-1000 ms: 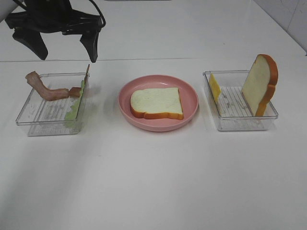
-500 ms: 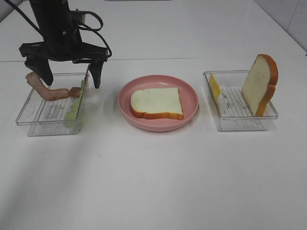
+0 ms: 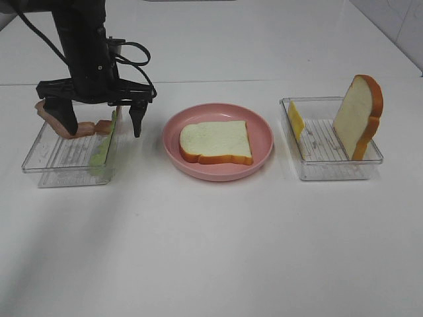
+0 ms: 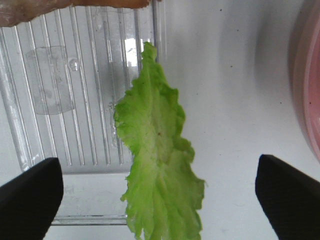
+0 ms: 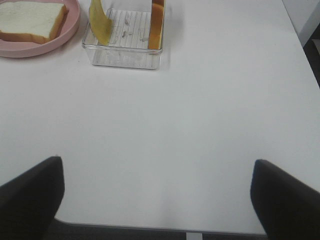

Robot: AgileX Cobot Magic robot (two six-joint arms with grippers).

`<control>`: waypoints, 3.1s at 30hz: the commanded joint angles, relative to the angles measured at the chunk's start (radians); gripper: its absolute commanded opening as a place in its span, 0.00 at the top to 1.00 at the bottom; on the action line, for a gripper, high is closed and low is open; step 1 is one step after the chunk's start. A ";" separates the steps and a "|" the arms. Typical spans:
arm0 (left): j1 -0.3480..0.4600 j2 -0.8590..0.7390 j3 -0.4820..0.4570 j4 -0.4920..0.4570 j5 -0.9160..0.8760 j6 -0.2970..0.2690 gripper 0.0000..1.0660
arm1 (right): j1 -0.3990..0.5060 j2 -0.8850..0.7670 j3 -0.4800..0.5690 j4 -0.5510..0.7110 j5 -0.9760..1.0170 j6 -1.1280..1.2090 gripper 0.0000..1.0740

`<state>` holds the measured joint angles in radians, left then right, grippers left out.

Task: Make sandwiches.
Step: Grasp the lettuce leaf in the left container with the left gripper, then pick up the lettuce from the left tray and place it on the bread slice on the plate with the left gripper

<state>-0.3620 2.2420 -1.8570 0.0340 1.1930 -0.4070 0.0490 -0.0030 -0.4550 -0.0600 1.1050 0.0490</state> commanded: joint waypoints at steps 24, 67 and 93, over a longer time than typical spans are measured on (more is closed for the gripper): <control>0.003 0.043 0.004 0.005 -0.032 -0.054 0.67 | -0.003 -0.035 -0.004 0.004 0.003 0.007 0.08; -0.100 -0.077 -0.246 -0.256 -0.143 0.017 1.00 | -0.003 -0.034 -0.004 0.004 0.003 0.007 0.08; -0.137 0.174 -0.248 -0.718 -0.337 0.304 1.00 | -0.003 -0.034 -0.004 0.004 0.003 0.007 0.08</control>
<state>-0.4970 2.4150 -2.1010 -0.6660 0.8490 -0.1120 0.0490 -0.0030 -0.4550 -0.0600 1.1050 0.0490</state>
